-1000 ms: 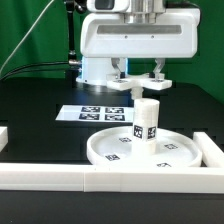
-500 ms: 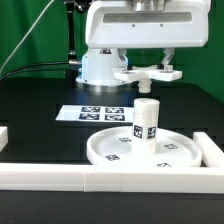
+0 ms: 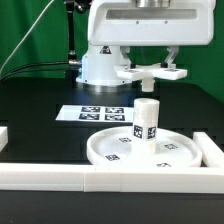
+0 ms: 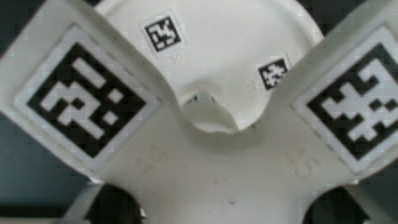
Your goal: Assemble round table
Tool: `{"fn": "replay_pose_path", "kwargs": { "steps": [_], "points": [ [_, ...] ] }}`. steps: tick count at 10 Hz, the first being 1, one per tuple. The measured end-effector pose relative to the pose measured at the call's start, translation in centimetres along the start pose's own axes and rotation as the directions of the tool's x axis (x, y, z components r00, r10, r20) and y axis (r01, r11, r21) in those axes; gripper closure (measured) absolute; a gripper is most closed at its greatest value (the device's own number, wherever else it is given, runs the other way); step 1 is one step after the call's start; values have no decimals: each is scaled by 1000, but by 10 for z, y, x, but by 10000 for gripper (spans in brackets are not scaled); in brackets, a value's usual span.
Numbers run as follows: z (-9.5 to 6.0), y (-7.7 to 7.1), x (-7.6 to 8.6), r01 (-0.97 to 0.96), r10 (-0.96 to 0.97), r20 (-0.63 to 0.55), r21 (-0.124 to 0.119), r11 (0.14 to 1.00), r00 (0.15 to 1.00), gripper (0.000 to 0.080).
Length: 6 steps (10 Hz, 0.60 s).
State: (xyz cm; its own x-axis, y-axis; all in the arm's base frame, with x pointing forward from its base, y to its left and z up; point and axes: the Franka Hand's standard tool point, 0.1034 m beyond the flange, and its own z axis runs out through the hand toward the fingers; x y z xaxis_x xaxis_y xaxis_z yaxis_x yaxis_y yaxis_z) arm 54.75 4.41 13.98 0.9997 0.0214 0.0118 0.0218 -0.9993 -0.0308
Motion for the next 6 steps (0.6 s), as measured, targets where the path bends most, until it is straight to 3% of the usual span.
{"fn": "replay_pose_path", "kwargs": {
  "steps": [3, 6],
  "points": [
    [13, 4, -2, 21, -21, 11, -7, 1000, 1000, 357],
    [13, 5, -1, 23, -23, 6, -9, 1000, 1000, 357]
  ]
}}
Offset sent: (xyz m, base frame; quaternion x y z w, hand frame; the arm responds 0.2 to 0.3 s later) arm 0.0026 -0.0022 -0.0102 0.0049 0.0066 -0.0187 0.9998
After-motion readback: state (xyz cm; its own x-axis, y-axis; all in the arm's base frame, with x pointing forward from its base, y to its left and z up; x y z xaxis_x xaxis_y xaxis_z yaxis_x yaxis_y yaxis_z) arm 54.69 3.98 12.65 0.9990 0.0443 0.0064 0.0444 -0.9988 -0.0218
